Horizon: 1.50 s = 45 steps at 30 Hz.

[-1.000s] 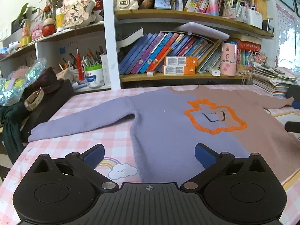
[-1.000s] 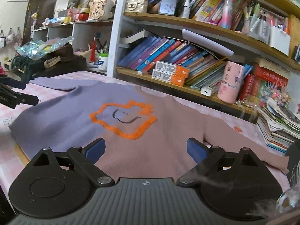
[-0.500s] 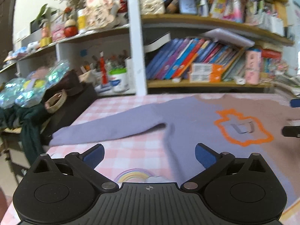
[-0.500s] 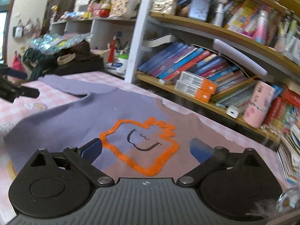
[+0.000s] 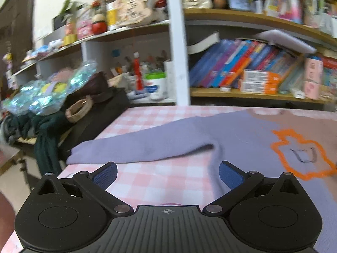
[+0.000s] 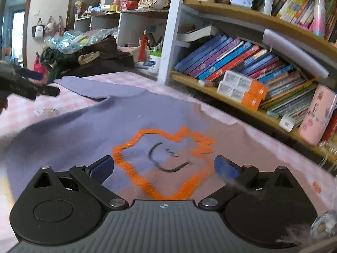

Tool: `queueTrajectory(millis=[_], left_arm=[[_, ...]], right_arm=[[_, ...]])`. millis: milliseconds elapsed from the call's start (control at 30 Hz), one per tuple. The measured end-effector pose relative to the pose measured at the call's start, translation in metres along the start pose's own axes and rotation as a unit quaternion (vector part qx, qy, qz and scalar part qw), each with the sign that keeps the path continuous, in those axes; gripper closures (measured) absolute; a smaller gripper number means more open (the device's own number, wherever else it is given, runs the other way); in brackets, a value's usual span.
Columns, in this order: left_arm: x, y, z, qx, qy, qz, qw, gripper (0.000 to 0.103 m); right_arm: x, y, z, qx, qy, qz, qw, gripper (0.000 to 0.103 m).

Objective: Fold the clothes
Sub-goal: 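Move the open left gripper along the lavender sleeve to its cuff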

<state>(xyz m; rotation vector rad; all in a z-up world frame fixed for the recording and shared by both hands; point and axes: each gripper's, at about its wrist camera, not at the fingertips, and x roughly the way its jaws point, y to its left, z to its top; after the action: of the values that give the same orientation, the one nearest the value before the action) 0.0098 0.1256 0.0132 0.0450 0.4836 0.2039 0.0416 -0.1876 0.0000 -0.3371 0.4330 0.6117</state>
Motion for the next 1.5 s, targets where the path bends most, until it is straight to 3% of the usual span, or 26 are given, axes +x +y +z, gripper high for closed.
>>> queueTrajectory(millis=[300, 367, 533, 800, 1033, 1267, 1500], left_arm=[[0.026, 0.008, 0.011, -0.037, 0.031, 0.027, 0.9985, 0.000], [0.037, 0.012, 0.021, -0.072, 0.041, 0.036, 0.9959, 0.000], [0.047, 0.024, 0.038, -0.148, -0.007, 0.066, 0.9868, 0.000], [0.069, 0.019, 0.028, -0.115, 0.041, 0.086, 0.9888, 0.000], [0.083, 0.018, 0.033, -0.095, 0.067, 0.111, 0.9870, 0.000], [0.079, 0.017, 0.031, -0.094, 0.073, 0.117, 0.9859, 0.000], [0.065, 0.033, 0.025, -0.106, 0.072, 0.134, 0.9827, 0.000]], right_arm=[[0.026, -0.019, 0.001, 0.009, 0.010, 0.048, 0.999, 0.000], [0.033, -0.018, 0.002, 0.007, 0.009, 0.058, 0.998, 0.000], [0.047, -0.017, 0.000, 0.006, 0.009, 0.075, 0.997, 0.000], [0.042, -0.038, -0.007, 0.063, -0.013, 0.054, 0.996, 0.000], [0.048, -0.037, -0.007, 0.066, 0.009, 0.047, 0.997, 0.000], [0.044, -0.041, -0.009, 0.079, 0.009, 0.043, 0.996, 0.000], [0.045, -0.031, -0.009, 0.055, 0.016, 0.039, 0.998, 0.000]])
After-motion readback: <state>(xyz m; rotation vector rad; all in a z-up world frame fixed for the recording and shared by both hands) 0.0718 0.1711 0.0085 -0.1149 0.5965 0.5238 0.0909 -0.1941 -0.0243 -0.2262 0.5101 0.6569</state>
